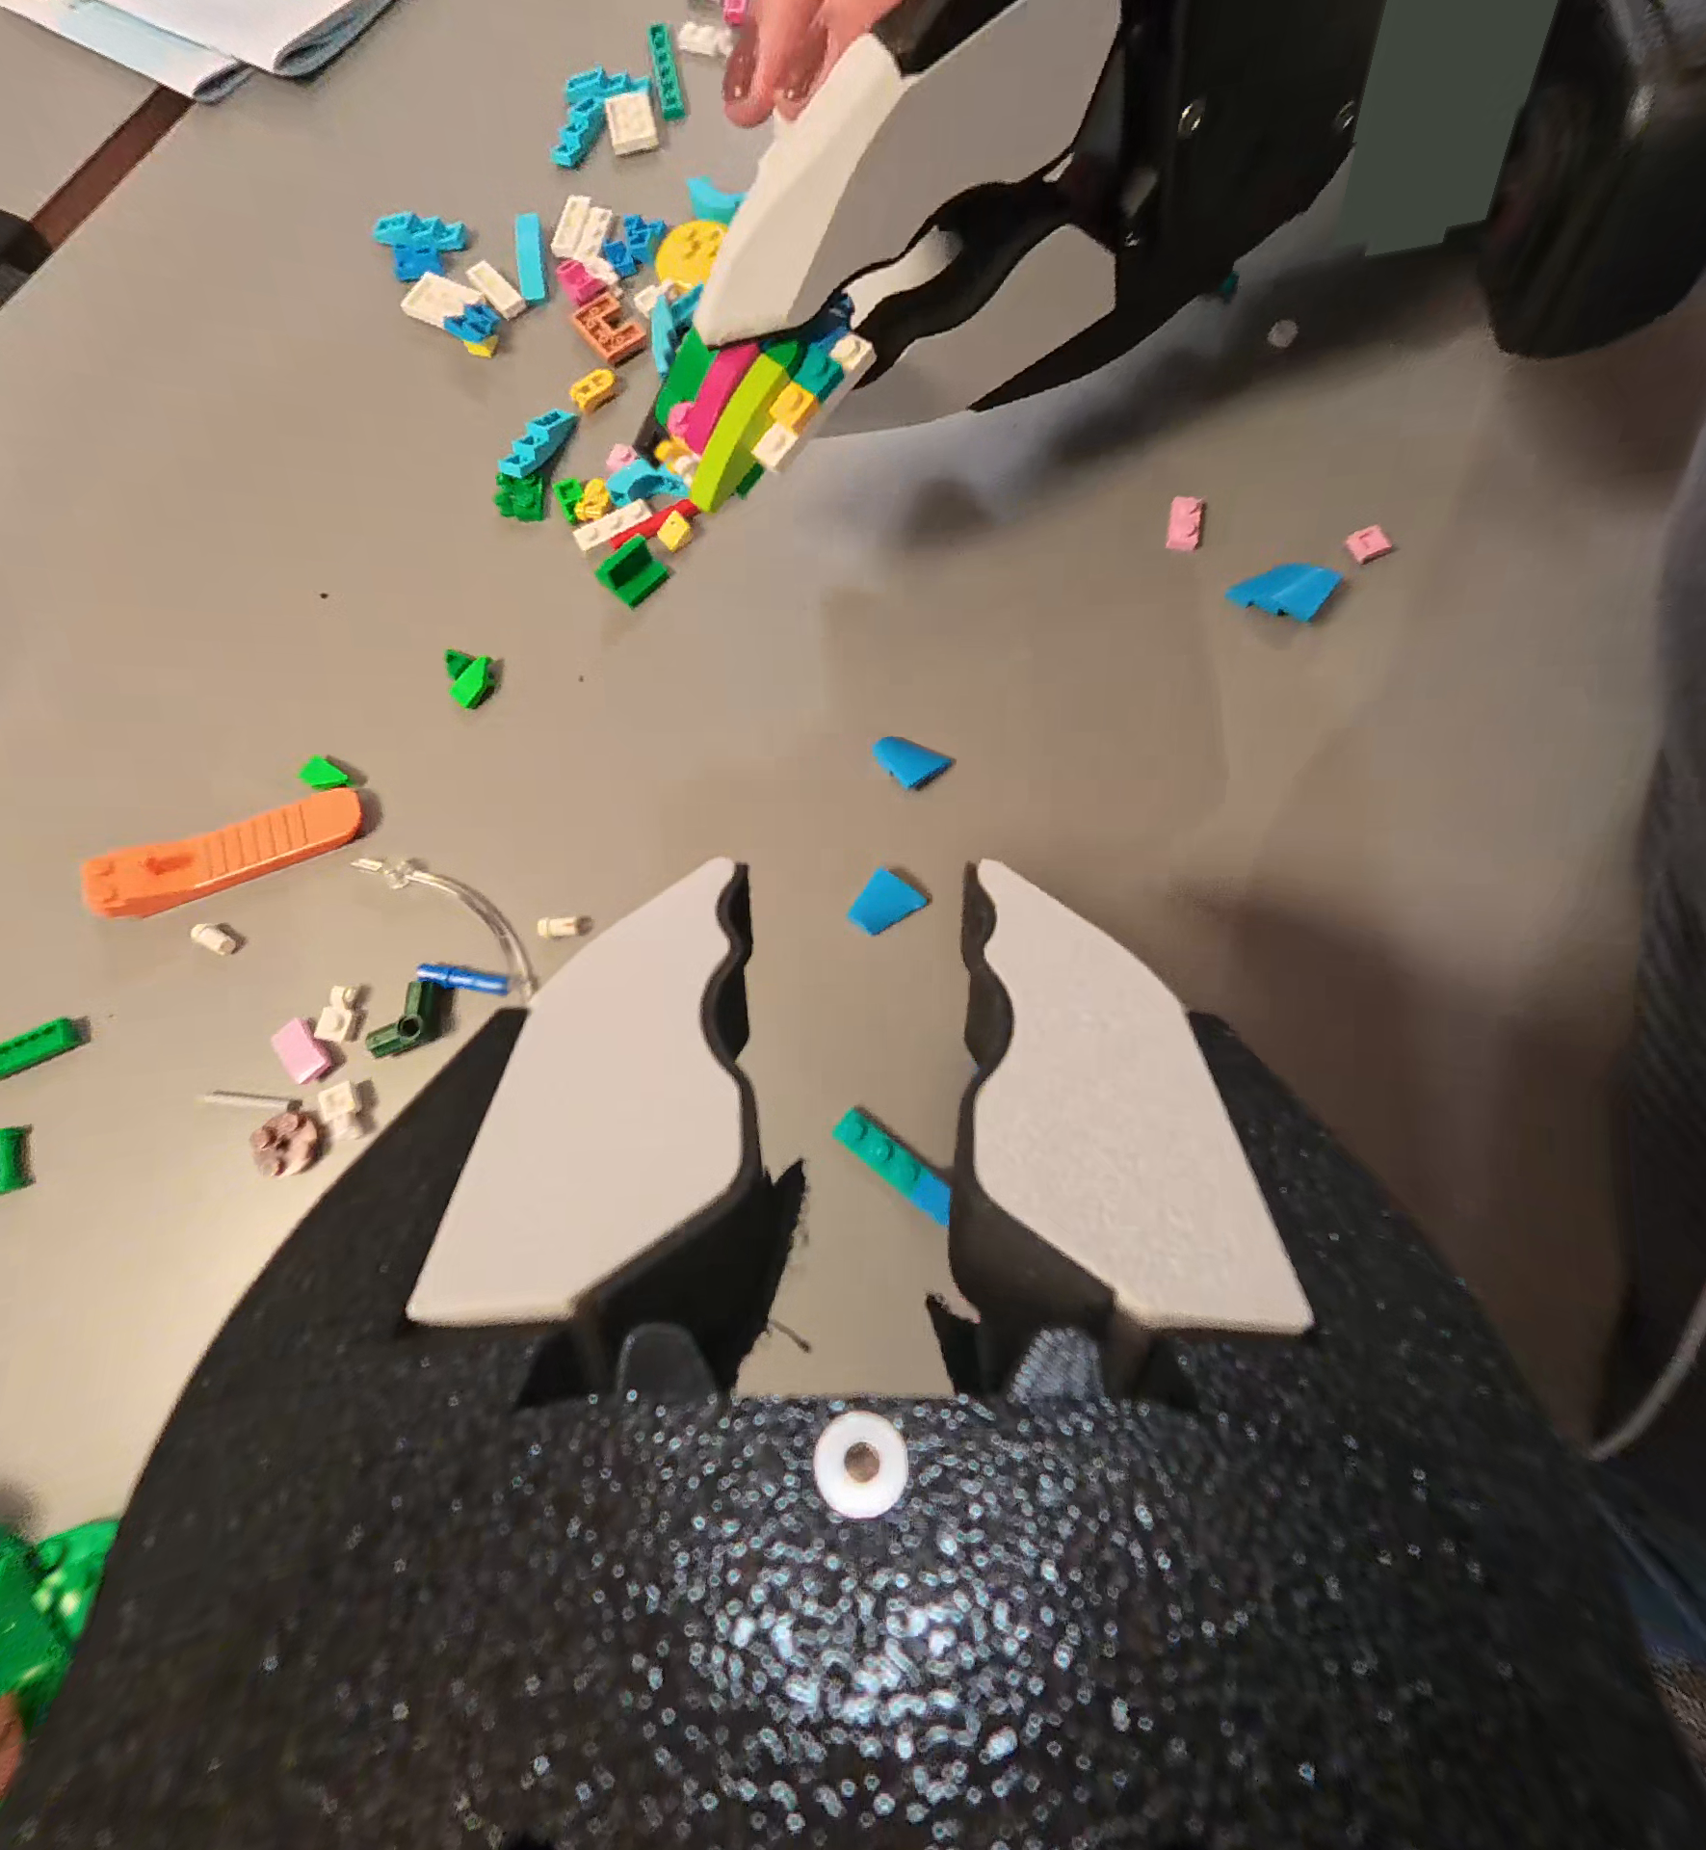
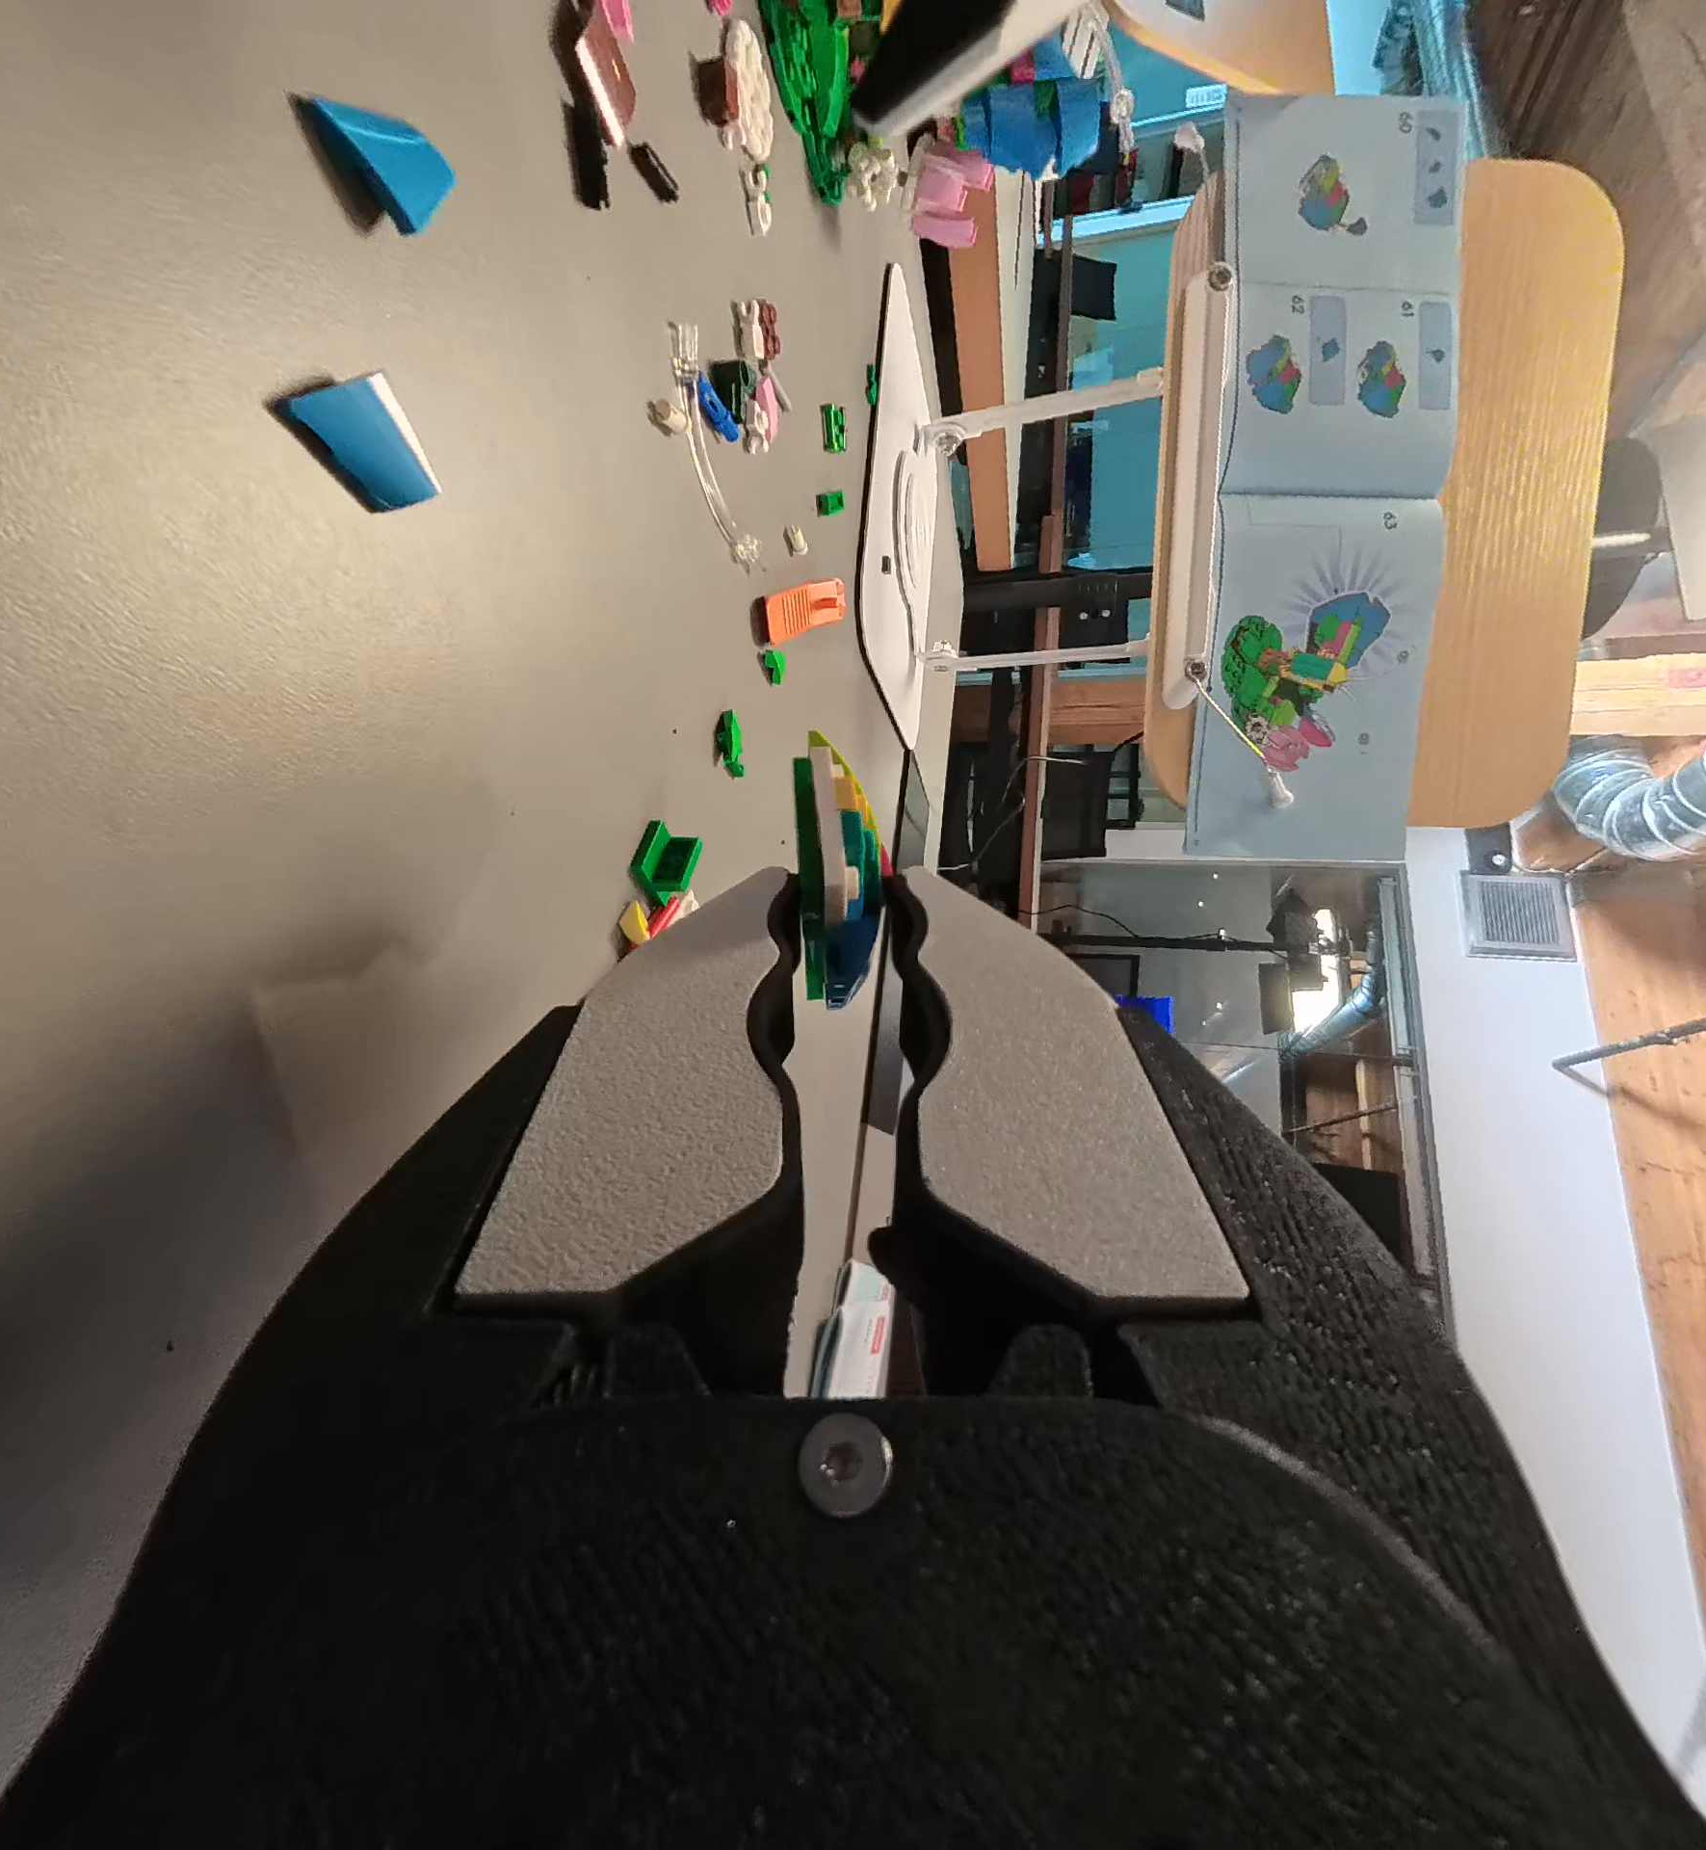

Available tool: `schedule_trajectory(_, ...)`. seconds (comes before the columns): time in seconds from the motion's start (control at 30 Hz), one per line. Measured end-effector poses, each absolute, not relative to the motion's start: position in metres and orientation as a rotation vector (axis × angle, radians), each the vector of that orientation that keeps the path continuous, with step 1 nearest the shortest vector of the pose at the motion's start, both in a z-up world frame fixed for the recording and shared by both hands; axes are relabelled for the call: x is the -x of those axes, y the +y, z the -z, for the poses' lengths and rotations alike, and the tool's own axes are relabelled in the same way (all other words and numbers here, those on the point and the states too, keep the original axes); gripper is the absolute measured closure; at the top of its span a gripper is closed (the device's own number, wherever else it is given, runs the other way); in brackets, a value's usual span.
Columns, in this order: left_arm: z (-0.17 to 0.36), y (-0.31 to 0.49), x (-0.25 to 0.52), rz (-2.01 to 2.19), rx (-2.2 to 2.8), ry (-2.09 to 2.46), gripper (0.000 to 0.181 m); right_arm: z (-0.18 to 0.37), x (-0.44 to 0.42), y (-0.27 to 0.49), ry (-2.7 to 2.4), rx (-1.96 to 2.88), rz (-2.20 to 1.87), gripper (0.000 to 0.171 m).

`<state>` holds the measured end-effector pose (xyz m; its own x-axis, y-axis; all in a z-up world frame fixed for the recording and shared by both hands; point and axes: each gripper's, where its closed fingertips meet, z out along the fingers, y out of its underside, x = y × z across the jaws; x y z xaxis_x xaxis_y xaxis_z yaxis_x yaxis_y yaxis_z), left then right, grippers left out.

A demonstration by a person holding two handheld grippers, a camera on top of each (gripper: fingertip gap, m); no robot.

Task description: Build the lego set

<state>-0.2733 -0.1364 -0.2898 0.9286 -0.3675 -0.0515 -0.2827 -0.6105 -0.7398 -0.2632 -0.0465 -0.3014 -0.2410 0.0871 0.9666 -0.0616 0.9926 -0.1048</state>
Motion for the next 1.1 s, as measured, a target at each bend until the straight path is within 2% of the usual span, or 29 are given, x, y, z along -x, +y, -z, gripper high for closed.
schedule_trajectory(0.03,0.292,-0.134,0.270,0.148,2.257,0.455,0.141,0.301,0.263,-0.046,-1.808,0.017,-0.136,0.156)
schedule_trajectory(0.37,0.310,-0.122,0.254,0.240,2.272,0.428,0.139,0.301,0.262,-0.043,-1.794,0.023,-0.145,0.156)
schedule_trajectory(0.57,0.307,-0.112,0.247,0.270,2.207,0.304,0.147,0.299,0.264,-0.046,-1.789,0.011,-0.139,0.156)
schedule_trajectory(0.8,0.313,-0.104,0.253,0.206,2.235,0.048,0.154,0.298,0.264,-0.046,-1.784,0.009,-0.135,0.156)
schedule_trajectory(1.1,0.327,-0.098,0.248,0.117,2.286,0.033,0.150,0.304,0.265,-0.046,-1.789,-0.003,-0.125,0.156)
